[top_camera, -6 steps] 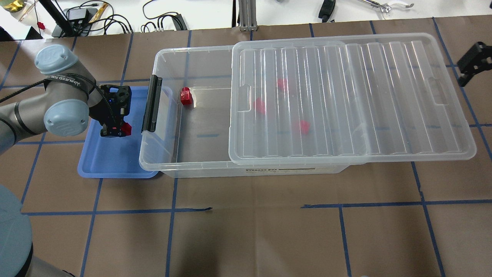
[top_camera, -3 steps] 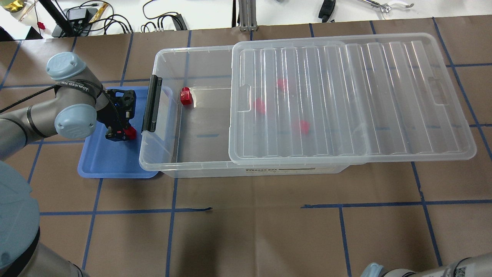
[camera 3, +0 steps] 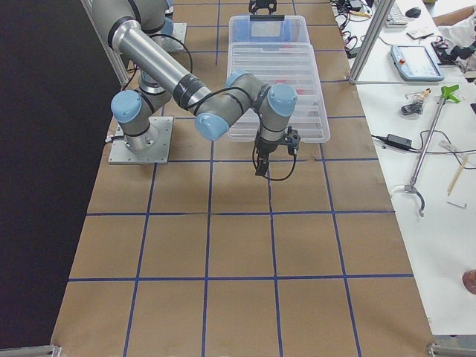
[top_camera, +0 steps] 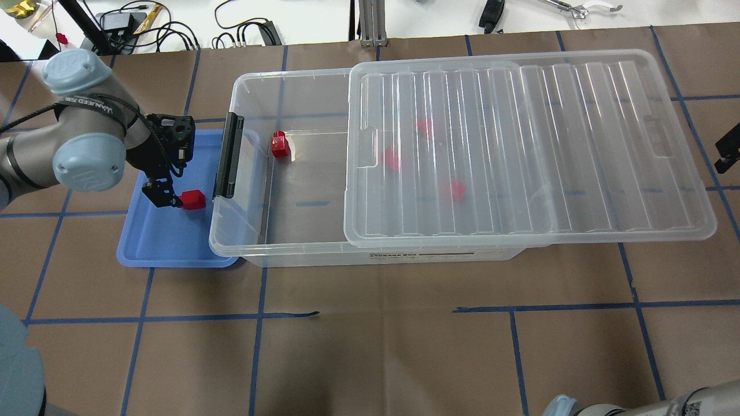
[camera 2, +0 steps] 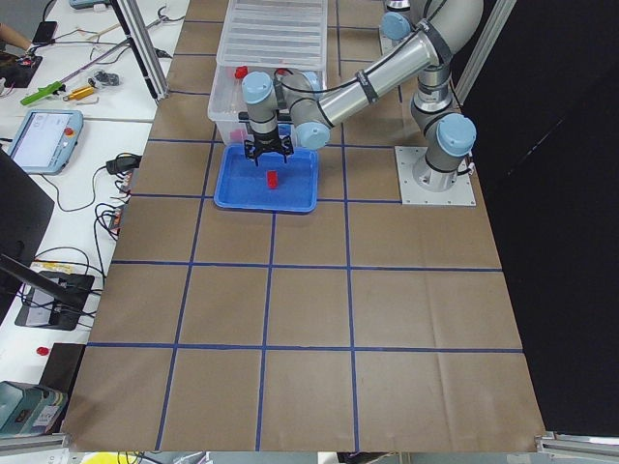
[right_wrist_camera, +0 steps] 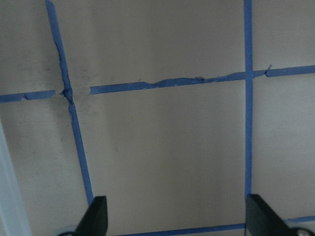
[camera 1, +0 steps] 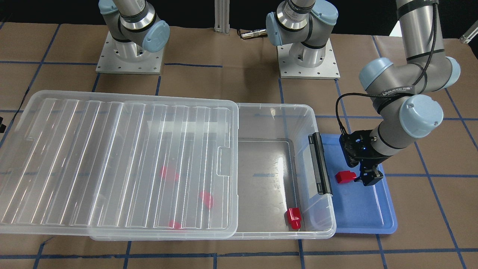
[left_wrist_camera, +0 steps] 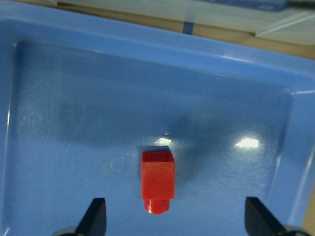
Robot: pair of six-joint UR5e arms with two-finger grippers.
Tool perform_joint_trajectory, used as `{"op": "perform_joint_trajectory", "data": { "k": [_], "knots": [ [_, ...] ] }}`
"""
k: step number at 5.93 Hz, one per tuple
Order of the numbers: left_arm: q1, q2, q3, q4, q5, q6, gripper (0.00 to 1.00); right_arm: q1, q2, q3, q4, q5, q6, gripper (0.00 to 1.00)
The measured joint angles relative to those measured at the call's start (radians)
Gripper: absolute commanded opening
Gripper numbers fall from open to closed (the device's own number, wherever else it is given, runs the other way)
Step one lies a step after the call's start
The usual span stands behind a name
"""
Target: Place red block in blue tray from box
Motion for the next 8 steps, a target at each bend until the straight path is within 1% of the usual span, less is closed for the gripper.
{"op": "perform_joint_trajectory", "data": {
  "k": [1, 2, 4, 5, 6, 8],
  "knots": [
    [-0.015, 0.059, 0.056, -0.129, -0.003, -0.028, 0.98, 0.022, -0.002, 0.015, -0.004, 0.033, 0.021, 1.00],
    [-0.033, 0.120, 0.116, -0.248, -0.004, -0.051, 0.98, 0.061, -0.004, 0.024, -0.005, 0.047, 0.051, 1.00],
    [-0.054, 0.206, 0.215, -0.477, -0.004, -0.091, 0.98, 0.139, -0.011, 0.031, -0.006, 0.056, 0.107, 1.00],
    [-0.074, 0.238, 0.229, -0.527, 0.000, -0.151, 0.98, 0.171, -0.023, 0.043, -0.006, 0.057, 0.142, 1.00],
    [-0.122, 0.253, 0.227, -0.540, 0.001, -0.298, 0.98, 0.204, -0.035, 0.056, -0.005, 0.058, 0.184, 1.00],
    [-0.254, 0.264, 0.230, -0.515, 0.003, -0.788, 0.98, 0.280, -0.045, 0.064, -0.005, 0.058, 0.252, 1.00]
  ]
}}
